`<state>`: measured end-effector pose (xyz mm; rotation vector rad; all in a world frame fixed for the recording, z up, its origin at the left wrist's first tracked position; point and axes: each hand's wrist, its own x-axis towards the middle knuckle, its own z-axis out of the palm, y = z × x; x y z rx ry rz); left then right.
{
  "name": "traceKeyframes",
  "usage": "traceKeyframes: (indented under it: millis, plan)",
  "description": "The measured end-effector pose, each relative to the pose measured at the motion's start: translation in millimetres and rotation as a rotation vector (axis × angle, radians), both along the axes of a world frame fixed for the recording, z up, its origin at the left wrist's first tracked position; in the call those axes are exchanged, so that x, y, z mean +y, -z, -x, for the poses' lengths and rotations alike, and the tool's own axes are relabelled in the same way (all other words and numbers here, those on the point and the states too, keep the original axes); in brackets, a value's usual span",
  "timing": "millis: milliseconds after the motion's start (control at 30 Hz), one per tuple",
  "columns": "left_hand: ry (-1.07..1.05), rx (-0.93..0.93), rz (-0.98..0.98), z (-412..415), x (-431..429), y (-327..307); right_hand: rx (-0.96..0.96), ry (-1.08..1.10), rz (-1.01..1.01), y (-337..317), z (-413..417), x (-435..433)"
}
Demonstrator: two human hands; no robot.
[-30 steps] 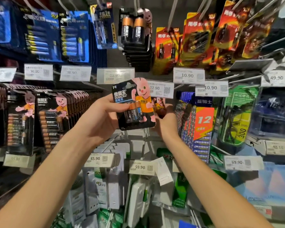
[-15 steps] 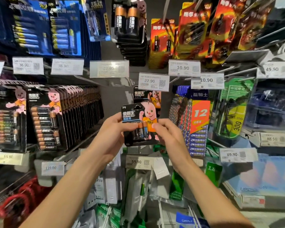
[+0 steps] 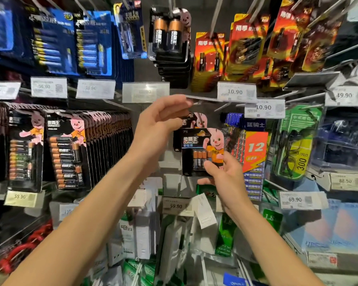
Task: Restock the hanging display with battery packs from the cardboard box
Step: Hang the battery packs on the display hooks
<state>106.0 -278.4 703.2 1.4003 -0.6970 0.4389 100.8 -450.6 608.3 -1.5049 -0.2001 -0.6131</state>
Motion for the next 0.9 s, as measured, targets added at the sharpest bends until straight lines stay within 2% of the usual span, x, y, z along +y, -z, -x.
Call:
traceKeyframes:
  millis: [400, 900]
  plan:
    - [0.003, -0.09, -0.107, 2.2, 7.8, -16.0, -0.128, 0.111, 0.162, -34.4, -7.9, 26.5]
    - [0.069, -0.062, -0.114, 1.6, 13.1, -4.2, 0.126, 0.141, 0.096, -40.4, -40.3, 26.9]
